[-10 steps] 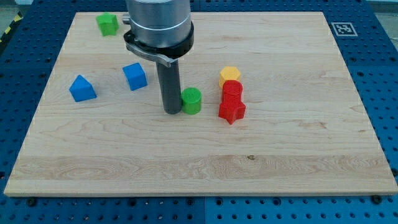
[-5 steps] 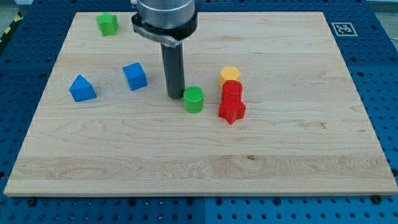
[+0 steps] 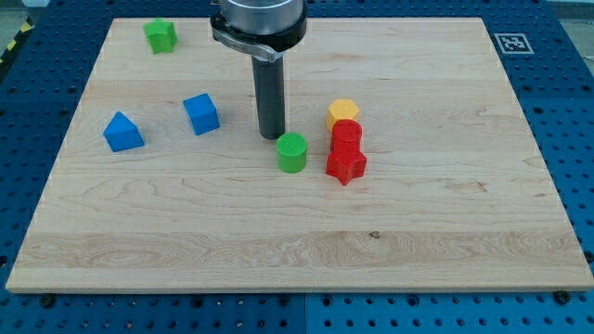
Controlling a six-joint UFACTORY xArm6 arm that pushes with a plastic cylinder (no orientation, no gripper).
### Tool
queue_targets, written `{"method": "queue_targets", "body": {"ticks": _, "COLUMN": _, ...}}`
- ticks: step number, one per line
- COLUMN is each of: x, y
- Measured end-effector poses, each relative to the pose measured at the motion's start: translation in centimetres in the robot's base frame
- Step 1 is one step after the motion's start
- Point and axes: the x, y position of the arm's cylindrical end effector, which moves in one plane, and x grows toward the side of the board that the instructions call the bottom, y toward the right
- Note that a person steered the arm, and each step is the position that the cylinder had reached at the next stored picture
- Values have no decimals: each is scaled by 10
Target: Make the green circle to touch the left side of the red star
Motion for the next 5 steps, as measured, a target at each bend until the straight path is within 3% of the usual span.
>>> {"method": "queue_targets", "body": {"ticks": 5, "x": 43, "y": 11}}
